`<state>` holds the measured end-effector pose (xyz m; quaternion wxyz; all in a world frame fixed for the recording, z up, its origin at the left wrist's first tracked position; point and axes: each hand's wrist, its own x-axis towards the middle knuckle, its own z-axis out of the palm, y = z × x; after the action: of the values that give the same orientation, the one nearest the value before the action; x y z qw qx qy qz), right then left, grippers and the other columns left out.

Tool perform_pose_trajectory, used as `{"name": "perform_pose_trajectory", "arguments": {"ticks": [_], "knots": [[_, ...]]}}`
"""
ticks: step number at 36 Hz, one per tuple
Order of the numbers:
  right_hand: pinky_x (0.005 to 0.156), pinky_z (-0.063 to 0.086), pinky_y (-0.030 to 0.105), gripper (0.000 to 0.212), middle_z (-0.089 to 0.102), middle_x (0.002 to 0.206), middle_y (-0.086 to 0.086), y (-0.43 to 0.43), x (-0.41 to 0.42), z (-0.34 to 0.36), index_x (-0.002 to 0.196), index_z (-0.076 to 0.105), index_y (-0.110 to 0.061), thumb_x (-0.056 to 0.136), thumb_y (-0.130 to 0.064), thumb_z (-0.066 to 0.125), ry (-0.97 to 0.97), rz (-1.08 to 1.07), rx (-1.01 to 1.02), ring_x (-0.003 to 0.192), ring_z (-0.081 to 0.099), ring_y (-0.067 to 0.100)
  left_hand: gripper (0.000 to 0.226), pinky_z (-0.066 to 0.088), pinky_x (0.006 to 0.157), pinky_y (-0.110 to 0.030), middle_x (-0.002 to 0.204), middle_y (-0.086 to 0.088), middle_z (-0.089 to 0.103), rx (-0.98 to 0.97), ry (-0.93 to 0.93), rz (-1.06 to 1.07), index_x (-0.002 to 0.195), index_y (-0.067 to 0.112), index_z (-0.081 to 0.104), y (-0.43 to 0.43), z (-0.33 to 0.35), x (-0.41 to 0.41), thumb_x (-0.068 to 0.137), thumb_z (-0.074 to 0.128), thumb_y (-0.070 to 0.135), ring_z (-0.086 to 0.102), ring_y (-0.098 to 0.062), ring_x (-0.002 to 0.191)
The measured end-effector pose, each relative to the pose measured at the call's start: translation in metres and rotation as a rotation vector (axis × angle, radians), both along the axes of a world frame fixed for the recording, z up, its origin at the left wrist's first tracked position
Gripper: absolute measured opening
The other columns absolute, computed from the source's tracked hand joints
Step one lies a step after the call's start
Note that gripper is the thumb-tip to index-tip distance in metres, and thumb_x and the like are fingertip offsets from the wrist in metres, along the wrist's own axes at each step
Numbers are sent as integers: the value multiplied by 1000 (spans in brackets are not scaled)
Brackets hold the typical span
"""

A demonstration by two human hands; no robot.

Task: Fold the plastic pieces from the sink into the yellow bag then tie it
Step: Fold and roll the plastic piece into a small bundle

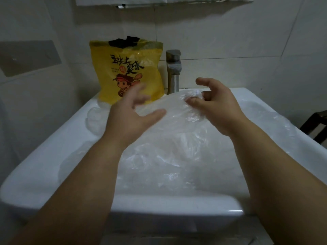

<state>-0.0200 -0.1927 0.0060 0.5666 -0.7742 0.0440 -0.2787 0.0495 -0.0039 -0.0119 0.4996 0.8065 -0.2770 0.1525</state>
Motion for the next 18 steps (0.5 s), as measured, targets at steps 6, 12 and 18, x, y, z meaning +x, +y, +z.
{"name": "perform_pose_trajectory", "arguments": {"ticks": [6, 12, 18], "knots": [[72, 58, 28, 65, 63, 100, 4, 1, -1, 6, 139, 41, -18, 82, -10, 71, -31, 177, 456, 86, 69, 18, 22, 46, 58, -10, 70, 16, 69, 157, 281, -224, 83, 27, 70, -5, -5, -3, 68, 86, 26, 63, 7, 65], [90, 52, 53, 95, 54, 134, 9, 9, 4, 5, 140, 39, -20, 60, -56, 75, 112, 331, 622, 115, 58, 34, 18, 59, 71, -29, 80, 3, 75, -102, 450, -199, 87, 11, 73, -8, 0, -1, 72, 82, 14, 72, -13, 78], [80, 58, 38, 55, 68, 115, 15, 34, 10, -8, 131, 51, -6, 83, -24, 71, 199, 403, 527, 99, 69, 29, 30, 57, 80, -40, 91, -12, 75, -145, 482, -192, 99, 6, 72, -9, 1, -6, 72, 82, 15, 72, -25, 86]]}}
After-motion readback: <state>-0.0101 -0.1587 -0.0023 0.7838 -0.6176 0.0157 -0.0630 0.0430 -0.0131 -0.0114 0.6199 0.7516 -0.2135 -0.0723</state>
